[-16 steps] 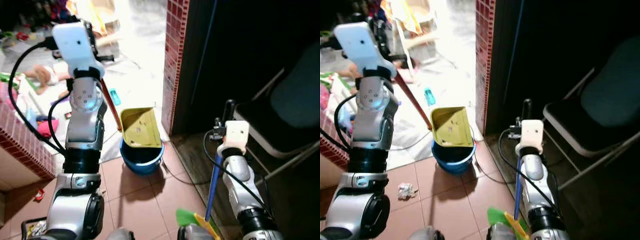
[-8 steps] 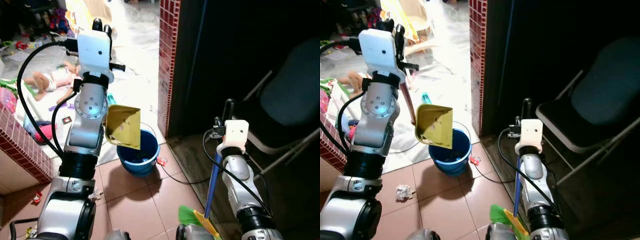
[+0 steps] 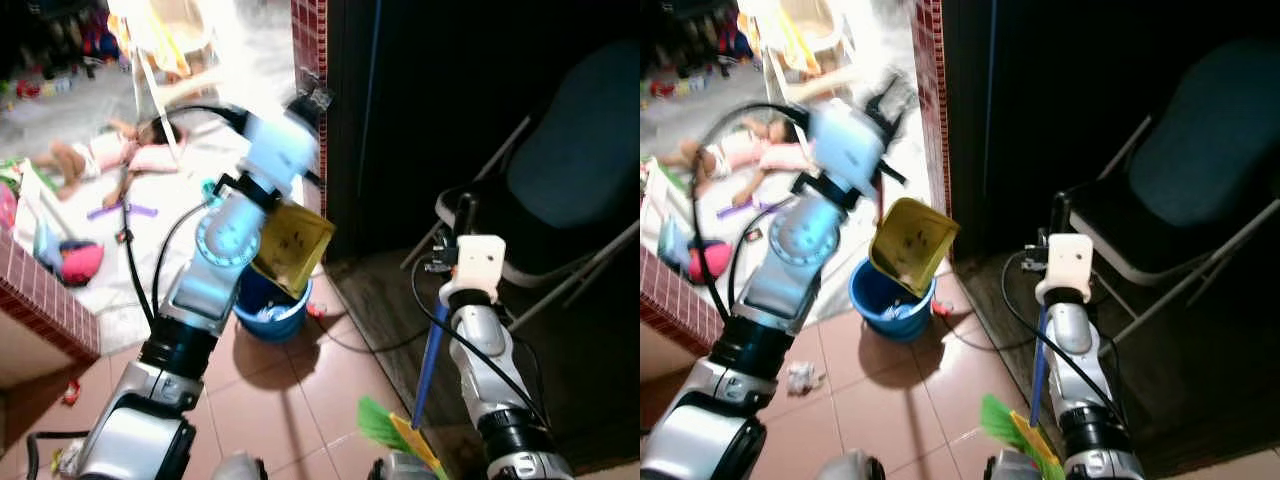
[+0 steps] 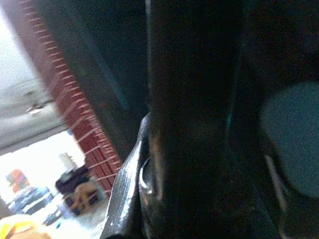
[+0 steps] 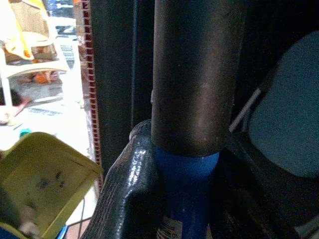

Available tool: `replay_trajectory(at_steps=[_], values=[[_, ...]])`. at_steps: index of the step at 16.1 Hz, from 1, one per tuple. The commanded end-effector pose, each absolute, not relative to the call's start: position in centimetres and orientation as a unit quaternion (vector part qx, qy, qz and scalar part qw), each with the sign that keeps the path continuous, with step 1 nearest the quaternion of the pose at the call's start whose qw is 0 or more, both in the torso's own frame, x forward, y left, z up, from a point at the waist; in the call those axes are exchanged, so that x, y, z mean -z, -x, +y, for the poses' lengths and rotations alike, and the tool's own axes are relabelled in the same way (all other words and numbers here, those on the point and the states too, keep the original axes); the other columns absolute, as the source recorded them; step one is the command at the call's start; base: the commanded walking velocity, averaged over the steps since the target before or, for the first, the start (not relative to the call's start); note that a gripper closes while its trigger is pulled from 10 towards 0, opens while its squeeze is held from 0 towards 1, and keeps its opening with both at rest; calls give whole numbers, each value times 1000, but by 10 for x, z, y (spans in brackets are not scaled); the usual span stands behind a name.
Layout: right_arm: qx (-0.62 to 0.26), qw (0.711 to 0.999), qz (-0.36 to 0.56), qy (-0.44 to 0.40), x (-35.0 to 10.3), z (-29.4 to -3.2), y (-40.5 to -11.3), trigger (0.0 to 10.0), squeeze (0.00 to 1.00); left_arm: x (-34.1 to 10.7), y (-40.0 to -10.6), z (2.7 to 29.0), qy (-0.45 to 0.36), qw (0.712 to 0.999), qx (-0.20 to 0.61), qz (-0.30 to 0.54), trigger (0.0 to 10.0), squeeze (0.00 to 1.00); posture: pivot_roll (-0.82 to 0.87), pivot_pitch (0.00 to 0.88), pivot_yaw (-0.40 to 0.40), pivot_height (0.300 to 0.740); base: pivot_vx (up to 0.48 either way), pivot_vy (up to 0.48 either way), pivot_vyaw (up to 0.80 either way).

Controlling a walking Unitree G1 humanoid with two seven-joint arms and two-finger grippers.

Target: Sweep floor

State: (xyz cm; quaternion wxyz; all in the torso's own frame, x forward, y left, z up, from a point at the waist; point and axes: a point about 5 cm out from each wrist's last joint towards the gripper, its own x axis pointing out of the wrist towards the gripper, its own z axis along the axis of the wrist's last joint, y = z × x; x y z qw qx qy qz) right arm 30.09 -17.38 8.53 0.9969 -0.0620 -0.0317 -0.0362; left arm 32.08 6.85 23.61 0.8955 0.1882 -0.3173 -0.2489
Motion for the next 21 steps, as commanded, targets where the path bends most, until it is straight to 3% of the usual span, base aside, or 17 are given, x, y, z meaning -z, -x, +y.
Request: replay_trajectory(at_steps=[1, 3, 8, 10, 12, 15, 18, 21], values=[[35, 996, -40, 72, -89, -173, -303, 10000, 0, -242, -312, 66, -234, 864, 275, -350, 10000, 0, -111, 0, 30, 740, 0, 0, 0], [35, 996, -41, 73, -89, -174, -302, 10000, 0, -230, -307, 64, -257, 853, 299, -342, 10000, 0, -115, 0, 28, 740, 0, 0, 0], [34, 996, -42, 77, -89, -175, -303, 10000, 0, -238, -312, 75, -266, 853, 270, -359, 10000, 0, -112, 0, 23, 740, 0, 0, 0], [35, 995, -43, 78, -89, -176, -303, 10000, 0, -253, -313, 84, -281, 847, 221, -392, 10000, 0, -112, 0, 24, 740, 0, 0, 0], [35, 995, -43, 79, -89, -176, -303, 10000, 0, -269, -320, 103, -216, 883, 130, -395, 10000, 0, -111, 0, 23, 740, 0, 0, 0], [32, 996, -42, 76, -89, -174, -304, 10000, 0, -309, -327, 142, -123, 901, -19, -416, 10000, 0, -103, 0, 15, 740, 0, 0, 0], [26, 996, -41, 74, -88, -170, -306, 10000, 0, -336, -327, 167, -110, 887, -96, -438, 10000, 0, -90, 0, 9, 740, 0, 0, 0], [24, 997, -40, 69, -88, -169, -307, 10000, 0, -333, -331, 189, -161, 880, -164, -416, 10000, 0, -77, 0, 8, 740, 0, 0, 0]])
